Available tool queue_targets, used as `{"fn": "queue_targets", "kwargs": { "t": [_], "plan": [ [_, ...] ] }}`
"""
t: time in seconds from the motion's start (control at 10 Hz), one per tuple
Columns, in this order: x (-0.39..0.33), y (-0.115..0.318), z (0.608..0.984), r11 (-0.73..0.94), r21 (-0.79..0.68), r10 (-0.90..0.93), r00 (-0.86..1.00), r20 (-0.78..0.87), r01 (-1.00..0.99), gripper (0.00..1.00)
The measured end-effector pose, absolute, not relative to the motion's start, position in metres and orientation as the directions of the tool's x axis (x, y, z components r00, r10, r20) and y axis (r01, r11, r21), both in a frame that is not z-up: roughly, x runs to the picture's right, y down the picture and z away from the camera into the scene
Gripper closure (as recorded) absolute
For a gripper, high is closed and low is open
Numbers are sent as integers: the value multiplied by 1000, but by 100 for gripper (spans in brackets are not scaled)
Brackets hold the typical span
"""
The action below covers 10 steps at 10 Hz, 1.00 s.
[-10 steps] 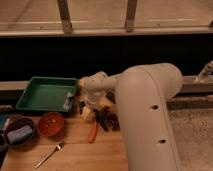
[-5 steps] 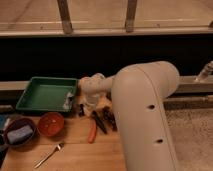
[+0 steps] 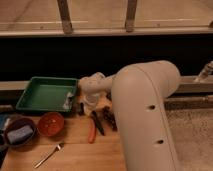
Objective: Place brush in table surface
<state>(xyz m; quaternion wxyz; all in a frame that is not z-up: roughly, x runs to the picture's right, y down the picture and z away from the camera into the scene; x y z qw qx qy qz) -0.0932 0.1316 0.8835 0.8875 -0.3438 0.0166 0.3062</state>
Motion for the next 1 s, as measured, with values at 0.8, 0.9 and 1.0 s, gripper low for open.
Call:
{"fn": "queue_targets", "kwargs": {
  "t": [0.8,0.9,1.0],
  "plan": [
    [-45,53,828,638,-435,613,761,-211,-635,100],
    [-42,44,817,648,-413,621,758,-200,-640,100],
    [-37,33,802,664,-378,632,755,-176,-645,100]
  ]
}}
